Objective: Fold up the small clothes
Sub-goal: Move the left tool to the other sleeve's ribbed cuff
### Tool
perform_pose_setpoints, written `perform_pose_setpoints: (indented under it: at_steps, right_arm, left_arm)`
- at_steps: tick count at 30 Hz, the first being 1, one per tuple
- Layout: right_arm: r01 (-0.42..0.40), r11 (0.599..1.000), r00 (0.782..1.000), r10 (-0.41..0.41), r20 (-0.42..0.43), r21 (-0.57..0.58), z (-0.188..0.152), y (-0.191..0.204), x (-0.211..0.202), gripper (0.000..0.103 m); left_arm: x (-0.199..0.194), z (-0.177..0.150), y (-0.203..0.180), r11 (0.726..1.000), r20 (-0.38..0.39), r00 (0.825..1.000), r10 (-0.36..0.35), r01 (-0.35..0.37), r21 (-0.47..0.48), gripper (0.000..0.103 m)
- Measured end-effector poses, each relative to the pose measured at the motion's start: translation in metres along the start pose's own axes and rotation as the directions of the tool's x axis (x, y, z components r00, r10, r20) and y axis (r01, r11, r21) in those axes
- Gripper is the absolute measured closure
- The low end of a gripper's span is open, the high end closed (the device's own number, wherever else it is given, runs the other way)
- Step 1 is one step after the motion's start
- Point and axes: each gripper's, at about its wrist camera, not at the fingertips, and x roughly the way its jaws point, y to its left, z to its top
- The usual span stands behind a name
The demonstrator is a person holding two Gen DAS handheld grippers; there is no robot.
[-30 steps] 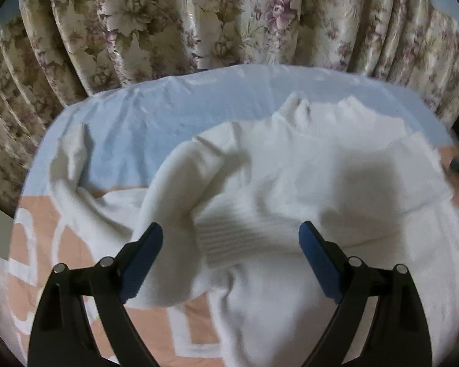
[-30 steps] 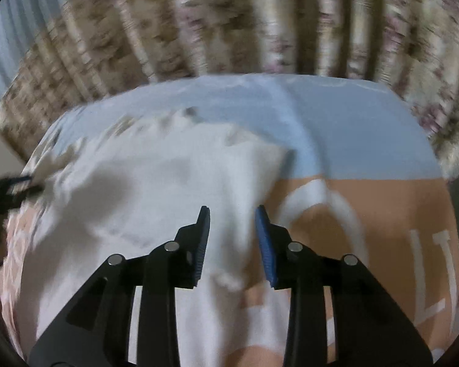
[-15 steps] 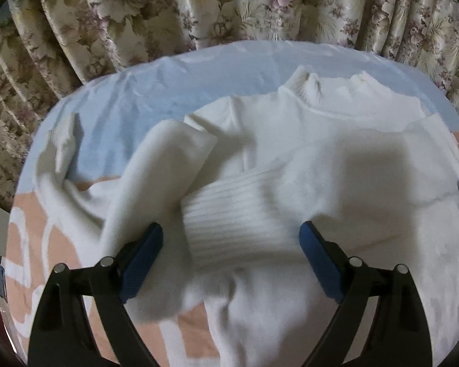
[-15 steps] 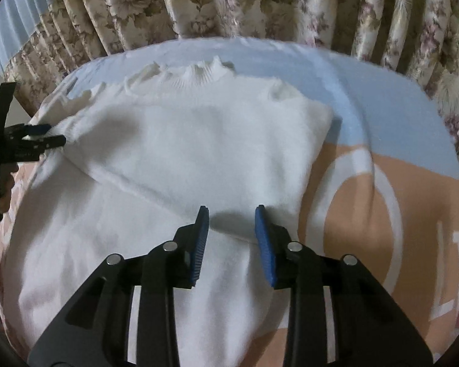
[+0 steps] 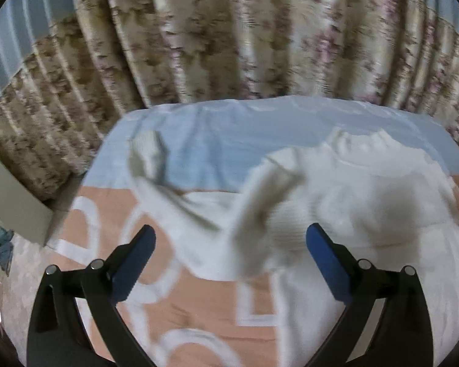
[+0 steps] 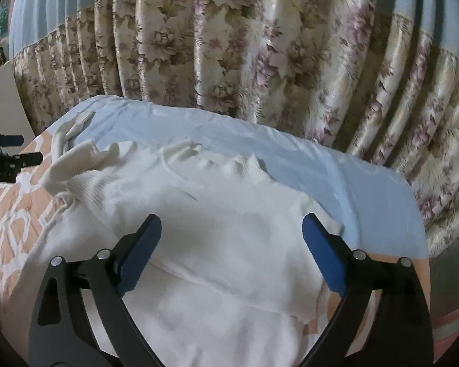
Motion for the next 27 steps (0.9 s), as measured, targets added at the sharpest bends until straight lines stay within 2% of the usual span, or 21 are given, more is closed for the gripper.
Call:
perform_pose_setpoints:
  at_steps: [6, 12, 18, 24, 27]
  right_arm:
    - [0.017, 0.998, 1.0, -0.017, 0.003, -0.054, 0.011, 0.024, 0.013, 0.005]
    - [0.023, 0.998, 1.0, -0.024, -0.016, -0.053, 0.022, 0.036, 0.035, 0.005]
    - [0.054, 0.998, 0.998, -0.053, -0.035, 0.024, 0.035, 0.036, 0.052, 0.005]
    - [0.071, 0.997, 0.996, -0.069, -0.059, 0.024, 0.036, 0.037, 0.067, 0.005]
    - [0.084, 0.996, 0.994, -0.082, -0.066, 0.017, 0.034, 0.035, 0.07, 0.005]
  left_arm:
    - [0.009, 0.006, 0.042, 0.998, -0.006, 0.999, 0.051, -0.051, -0.032, 0.004]
    - [0.024, 0.009, 0.065, 0.997, 0.009, 0.998, 0.068, -0.068, -0.028, 0.004]
    - [0.051, 0.016, 0.087, 0.998, -0.005, 0.999, 0.051, -0.052, -0.04, 0.004]
    - [0.078, 0.024, 0.105, 0.999, -0.028, 1.0, -0.013, 0.012, -0.03, 0.004]
    - [0.088, 0.029, 0.11, 1.0, -0.043, 0.999, -0.002, 0.001, -0.023, 0.004]
